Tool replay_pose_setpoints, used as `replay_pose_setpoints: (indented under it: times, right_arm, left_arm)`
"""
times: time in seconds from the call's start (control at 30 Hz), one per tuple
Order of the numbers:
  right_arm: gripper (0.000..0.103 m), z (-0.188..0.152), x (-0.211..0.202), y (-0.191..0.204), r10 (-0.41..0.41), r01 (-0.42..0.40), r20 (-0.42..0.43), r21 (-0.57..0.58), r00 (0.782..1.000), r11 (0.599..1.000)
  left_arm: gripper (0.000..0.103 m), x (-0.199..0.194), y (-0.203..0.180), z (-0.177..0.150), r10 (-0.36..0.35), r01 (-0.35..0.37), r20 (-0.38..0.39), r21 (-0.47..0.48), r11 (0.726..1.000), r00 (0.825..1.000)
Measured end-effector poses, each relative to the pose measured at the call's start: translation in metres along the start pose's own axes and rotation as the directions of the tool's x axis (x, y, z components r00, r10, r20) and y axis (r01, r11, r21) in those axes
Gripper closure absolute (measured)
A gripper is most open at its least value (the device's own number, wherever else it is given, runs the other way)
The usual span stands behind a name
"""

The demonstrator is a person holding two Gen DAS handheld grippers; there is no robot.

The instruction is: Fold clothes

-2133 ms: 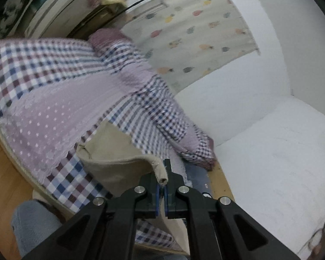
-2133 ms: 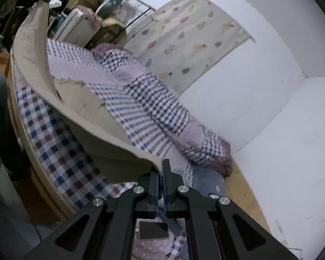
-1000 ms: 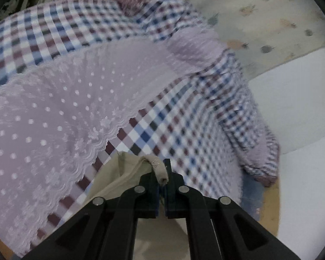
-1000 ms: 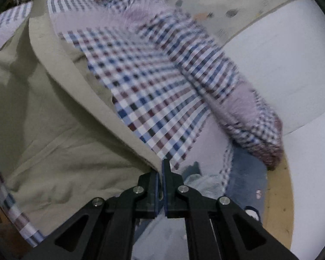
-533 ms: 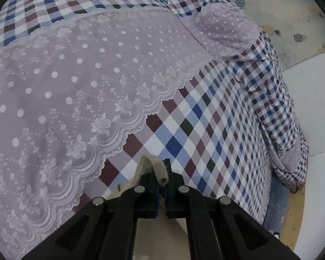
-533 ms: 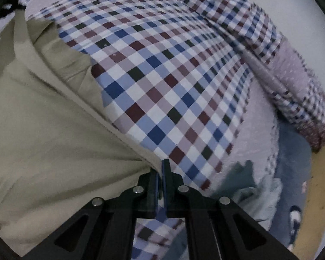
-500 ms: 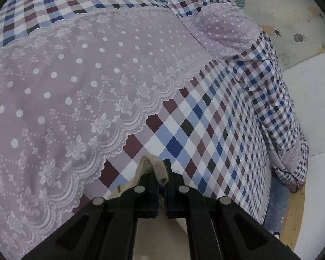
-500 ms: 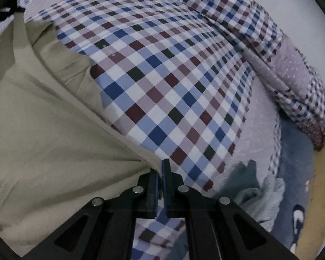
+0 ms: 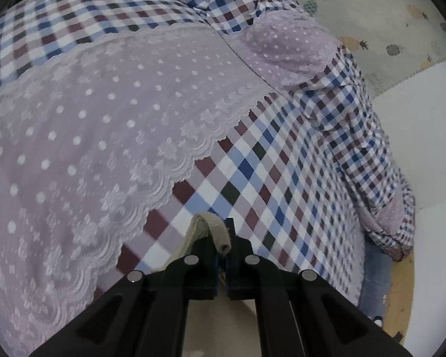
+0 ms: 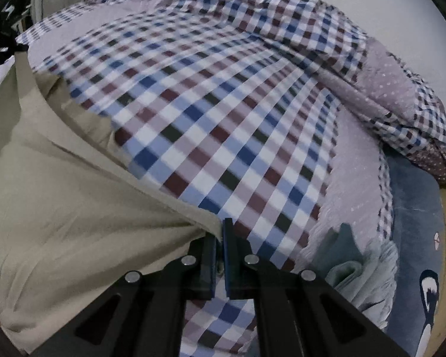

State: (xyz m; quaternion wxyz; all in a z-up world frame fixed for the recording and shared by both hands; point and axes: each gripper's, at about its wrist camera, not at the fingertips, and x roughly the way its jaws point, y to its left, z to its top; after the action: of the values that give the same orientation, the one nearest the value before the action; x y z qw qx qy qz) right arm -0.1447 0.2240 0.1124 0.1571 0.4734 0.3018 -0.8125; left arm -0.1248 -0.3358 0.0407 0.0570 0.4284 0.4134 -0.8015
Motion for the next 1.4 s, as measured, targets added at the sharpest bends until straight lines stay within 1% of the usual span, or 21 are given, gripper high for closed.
replay_pose_setpoints:
  times: [0.13, 0.23, 0.3, 0.33, 0.37, 0.4, 0.43, 0.47, 0.5, 0.53, 0.57, 0.6, 0.7, 0.83, 0.87, 0.93, 1.03, 1.1, 1.23, 1.3, 1.4]
  right_arm:
    - [0.103, 0.009, 0.019, -0.009, -0.036, 0.036, -0.017, 0.020, 0.999, 0.999]
    - [0.103, 0.012, 0.036, -0.011, -0.037, 0.039, -0.040, 0.038, 0.999, 0.999]
    - [0.095, 0.012, 0.054, -0.012, -0.045, 0.049, -0.082, 0.045, 0.996, 0.998]
    - [0.094, 0.010, 0.062, -0.013, -0.062, 0.067, -0.105, 0.050, 0.993, 0.997]
    - [0.086, 0.009, 0.069, -0.014, -0.081, 0.088, -0.124, 0.053, 0.989, 0.995]
    - [0.081, 0.009, 0.066, -0.010, -0.078, 0.085, -0.113, 0.057, 0.991, 0.995]
    - [0.071, 0.009, 0.061, -0.005, -0.067, 0.073, -0.093, 0.062, 0.993, 0.995]
    - [0.056, 0.009, 0.055, 0.000, -0.057, 0.062, -0.073, 0.066, 0.996, 0.996]
    - [0.052, 0.009, 0.050, 0.005, -0.047, 0.050, -0.053, 0.070, 0.998, 0.996]
    - [0.052, 0.010, 0.044, 0.010, -0.036, 0.039, -0.033, 0.074, 0.999, 0.997]
    - [0.052, 0.010, 0.038, 0.016, -0.026, 0.027, -0.013, 0.078, 1.000, 0.997]
    - [0.052, 0.010, 0.033, 0.021, -0.016, 0.015, 0.008, 0.081, 1.000, 0.997]
    - [0.052, 0.011, 0.016, 0.036, 0.014, -0.020, 0.069, 0.090, 0.998, 0.996]
    - [0.050, 0.012, -0.007, 0.057, 0.053, -0.068, 0.150, 0.098, 0.987, 0.993]
    - [0.042, 0.012, -0.012, 0.062, 0.062, -0.080, 0.171, 0.100, 0.983, 0.992]
    - [0.034, 0.021, -0.020, 0.079, 0.094, -0.112, 0.209, 0.076, 0.973, 0.991]
    - [0.033, 0.060, -0.020, 0.129, 0.143, -0.136, 0.232, -0.048, 0.962, 0.990]
    - [0.033, 0.080, -0.009, 0.150, 0.150, -0.127, 0.215, -0.117, 0.965, 0.985]
    - [0.033, 0.115, 0.022, 0.180, 0.127, -0.092, 0.149, -0.224, 0.981, 0.970]
    - [0.033, 0.129, 0.040, 0.186, 0.098, -0.069, 0.108, -0.251, 0.989, 0.966]
    - [0.033, 0.146, 0.059, 0.192, -0.009, 0.032, 0.093, -0.247, 0.996, 0.968]
  left_arm:
    - [0.102, 0.018, -0.002, 0.006, -0.010, 0.010, 0.004, -0.010, 1.000, 1.000]
    - [0.102, 0.043, -0.003, 0.007, 0.031, -0.030, -0.028, 0.027, 0.999, 0.999]
    - [0.102, 0.057, 0.000, 0.010, 0.045, -0.043, -0.054, 0.038, 0.998, 0.998]
    - [0.102, 0.056, 0.002, 0.012, 0.023, -0.021, -0.054, 0.041, 0.999, 0.998]
    - [0.102, 0.053, 0.004, 0.014, -0.005, 0.007, -0.052, 0.042, 0.999, 0.999]
    - [0.098, 0.050, 0.005, 0.016, -0.033, 0.035, -0.050, 0.044, 0.998, 0.998]
    - [0.094, 0.044, 0.009, 0.018, -0.078, 0.080, -0.038, 0.036, 0.996, 0.996]
    - [0.086, 0.033, 0.012, 0.019, -0.121, 0.122, -0.012, 0.032, 0.992, 0.993]
    - [0.067, 0.021, 0.017, 0.021, -0.162, 0.162, 0.017, 0.030, 0.986, 0.987]
    - [0.053, 0.008, 0.020, 0.022, -0.176, 0.174, 0.060, 0.037, 0.984, 0.983]
    - [0.031, -0.007, 0.024, 0.022, -0.179, 0.174, 0.113, 0.052, 0.983, 0.977]
    - [0.023, -0.022, 0.028, 0.022, -0.182, 0.173, 0.167, 0.068, 0.983, 0.969]
    - [0.021, -0.058, 0.040, 0.010, -0.187, 0.173, 0.249, 0.077, 0.982, 0.950]
    - [0.018, -0.093, 0.048, -0.037, -0.230, 0.209, 0.291, 0.100, 0.973, 0.929]
    - [0.018, -0.096, 0.048, -0.055, -0.238, 0.212, 0.278, 0.119, 0.970, 0.931]
    - [0.018, -0.102, 0.048, -0.092, -0.243, 0.209, 0.246, 0.156, 0.965, 0.938]
    - [0.018, -0.104, 0.053, -0.136, -0.232, 0.192, 0.221, 0.188, 0.963, 0.947]
    - [0.018, -0.102, 0.055, -0.156, -0.214, 0.169, 0.218, 0.206, 0.964, 0.952]
    - [0.018, -0.088, 0.060, -0.162, -0.176, 0.139, 0.179, 0.202, 0.970, 0.968]
    - [0.018, -0.086, 0.060, -0.161, -0.172, 0.137, 0.172, 0.195, 0.971, 0.970]
    - [0.018, -0.084, 0.057, -0.156, -0.169, 0.131, 0.172, 0.209, 0.969, 0.971]
